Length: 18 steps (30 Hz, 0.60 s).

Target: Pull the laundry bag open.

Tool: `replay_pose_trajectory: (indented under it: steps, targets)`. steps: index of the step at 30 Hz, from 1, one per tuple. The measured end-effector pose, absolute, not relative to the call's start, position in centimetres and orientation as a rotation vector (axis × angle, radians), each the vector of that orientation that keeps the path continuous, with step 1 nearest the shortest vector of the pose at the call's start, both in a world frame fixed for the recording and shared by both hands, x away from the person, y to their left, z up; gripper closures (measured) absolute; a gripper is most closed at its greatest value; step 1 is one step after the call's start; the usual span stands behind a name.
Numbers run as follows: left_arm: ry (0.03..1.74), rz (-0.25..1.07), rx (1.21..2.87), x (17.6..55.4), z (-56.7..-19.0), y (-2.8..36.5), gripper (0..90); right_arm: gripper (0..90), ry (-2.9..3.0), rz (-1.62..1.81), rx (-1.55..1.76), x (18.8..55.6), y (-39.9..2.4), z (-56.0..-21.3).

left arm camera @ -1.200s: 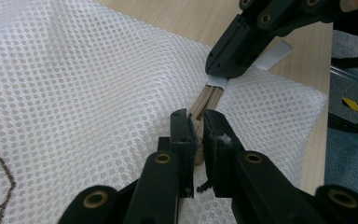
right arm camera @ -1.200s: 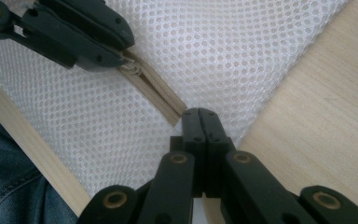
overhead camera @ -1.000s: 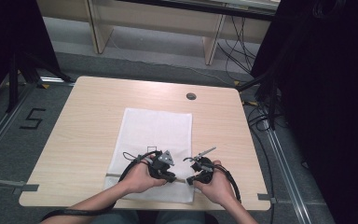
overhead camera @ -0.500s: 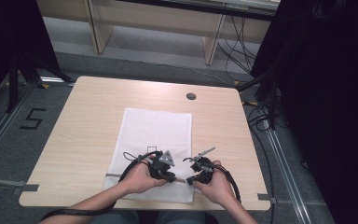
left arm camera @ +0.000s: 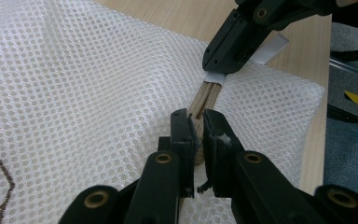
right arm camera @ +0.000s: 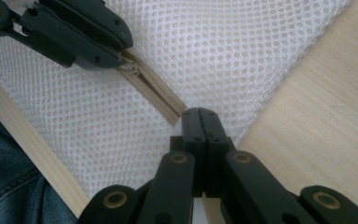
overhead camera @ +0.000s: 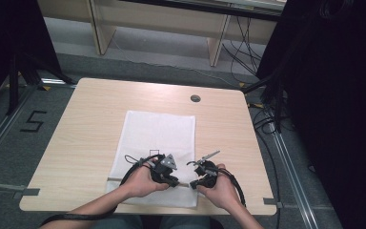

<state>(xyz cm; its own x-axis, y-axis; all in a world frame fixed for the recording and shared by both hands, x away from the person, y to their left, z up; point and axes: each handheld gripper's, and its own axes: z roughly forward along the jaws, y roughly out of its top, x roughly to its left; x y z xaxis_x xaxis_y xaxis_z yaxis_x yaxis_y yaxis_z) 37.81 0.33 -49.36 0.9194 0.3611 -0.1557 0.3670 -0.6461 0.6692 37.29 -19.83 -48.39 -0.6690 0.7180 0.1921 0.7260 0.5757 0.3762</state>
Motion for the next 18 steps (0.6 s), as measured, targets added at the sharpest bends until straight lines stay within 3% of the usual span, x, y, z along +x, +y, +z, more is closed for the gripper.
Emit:
replay_pose_trajectory:
  steps: [18]
  targets:
    - [0.482, 0.010, 2.307, 37.79, -49.08, 0.38, 82.7, 90.0, -2.799, -0.630, -1.275, 37.13, -19.41, -48.22]
